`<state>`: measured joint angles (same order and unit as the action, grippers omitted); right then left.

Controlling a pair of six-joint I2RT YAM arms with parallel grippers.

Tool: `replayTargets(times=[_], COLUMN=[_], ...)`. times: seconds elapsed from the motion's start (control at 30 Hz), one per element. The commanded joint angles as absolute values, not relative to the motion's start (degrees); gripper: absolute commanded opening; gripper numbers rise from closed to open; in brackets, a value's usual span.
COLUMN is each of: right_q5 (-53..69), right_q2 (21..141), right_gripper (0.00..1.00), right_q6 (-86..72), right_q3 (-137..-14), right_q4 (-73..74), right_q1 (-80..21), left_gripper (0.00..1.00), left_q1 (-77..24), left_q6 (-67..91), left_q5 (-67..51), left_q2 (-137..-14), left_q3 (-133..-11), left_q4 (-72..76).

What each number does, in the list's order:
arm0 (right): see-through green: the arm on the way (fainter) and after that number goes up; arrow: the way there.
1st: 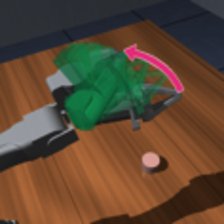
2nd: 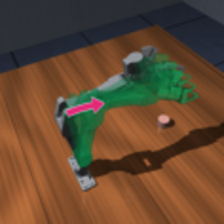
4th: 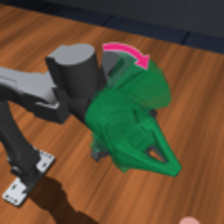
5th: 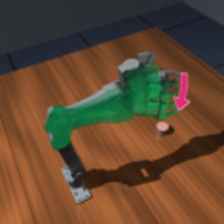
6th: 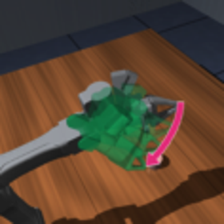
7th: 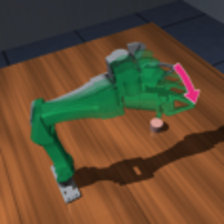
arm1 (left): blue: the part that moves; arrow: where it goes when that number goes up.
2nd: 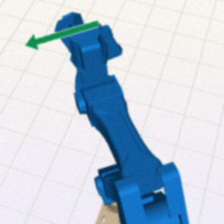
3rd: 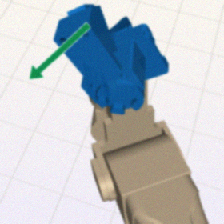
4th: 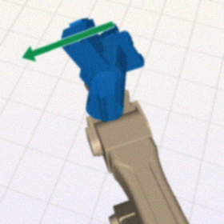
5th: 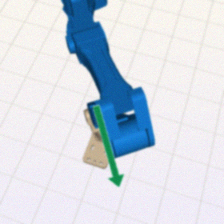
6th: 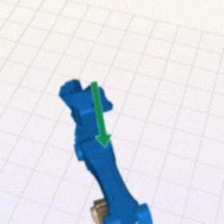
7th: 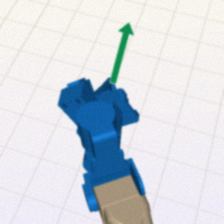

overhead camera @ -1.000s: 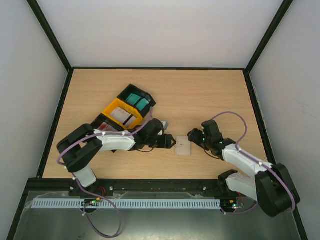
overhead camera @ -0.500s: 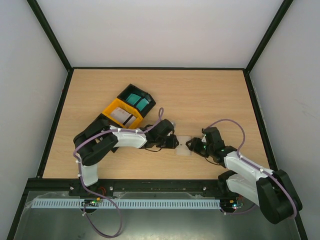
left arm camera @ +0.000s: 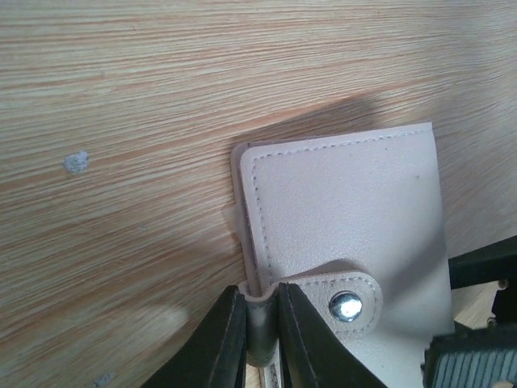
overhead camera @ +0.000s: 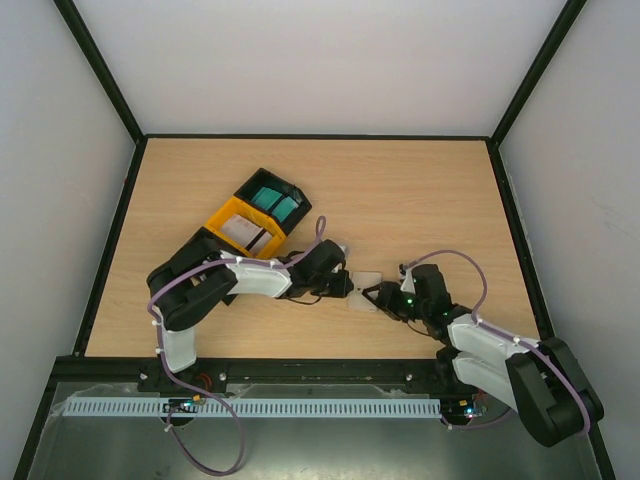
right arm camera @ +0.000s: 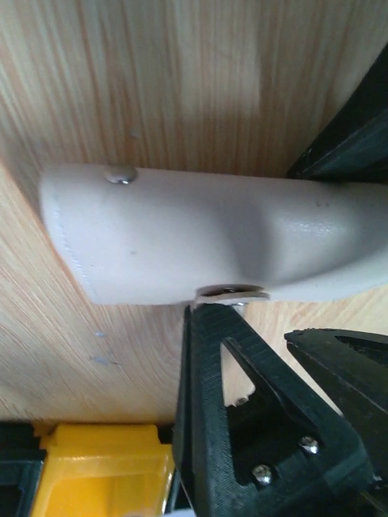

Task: Put the credit cards into the card holder
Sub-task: Pick up the card holder from the center of the board.

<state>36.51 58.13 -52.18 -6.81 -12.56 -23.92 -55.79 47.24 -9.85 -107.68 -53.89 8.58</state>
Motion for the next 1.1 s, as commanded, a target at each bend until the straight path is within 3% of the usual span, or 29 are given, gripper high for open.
replayTargets(times=[0.0,0.17,0.4,0.5,0.53,0.6,0.7,1.07], right_q5=[42.42,39.69,32.87,32.86,32.83,32.41,31.21,25.15], right_q2=[57.36,56.43,53.68,54.66,54.89,54.77,53.61,50.62], right_gripper=[0.47,0.41,0.16,0.05,0.02,0.02,0.02,0.02], right_q6=[-57.79,-58.34,-56.79,-55.52,-55.16,-54.29,-52.39,-50.31], right_q3=[-4.00,-3.66,-4.21,-5.64,-6.03,-6.94,-8.81,-14.78], right_q4=[-22.19,-23.22,-20.96,-19.38,-18.79,-17.22,-13.11,-4.84], right_q1=[-24.17,-24.17,-24.17,-24.17,-24.17,-24.17,-24.26,-25.32], left_gripper=[0.14,0.14,0.18,0.27,0.35,0.49,0.59,0.80], left_q1=[-54.62,-53.48,-52.50,-52.42,-52.43,-52.40,-52.39,-53.45], left_q6=[46.14,45.61,45.02,44.54,44.26,44.00,43.95,47.50], left_q5=[-8.43,-8.88,-9.88,-10.77,-11.00,-10.92,-9.91,-4.71], left_q2=[-112.44,-111.71,-109.42,-107.31,-106.14,-104.13,-101.26,-97.29], left_q3=[-48.44,-47.03,-45.61,-46.29,-46.64,-47.39,-48.93,-53.60], left_q4=[0.67,1.41,4.35,5.46,5.74,5.88,4.77,4.47])
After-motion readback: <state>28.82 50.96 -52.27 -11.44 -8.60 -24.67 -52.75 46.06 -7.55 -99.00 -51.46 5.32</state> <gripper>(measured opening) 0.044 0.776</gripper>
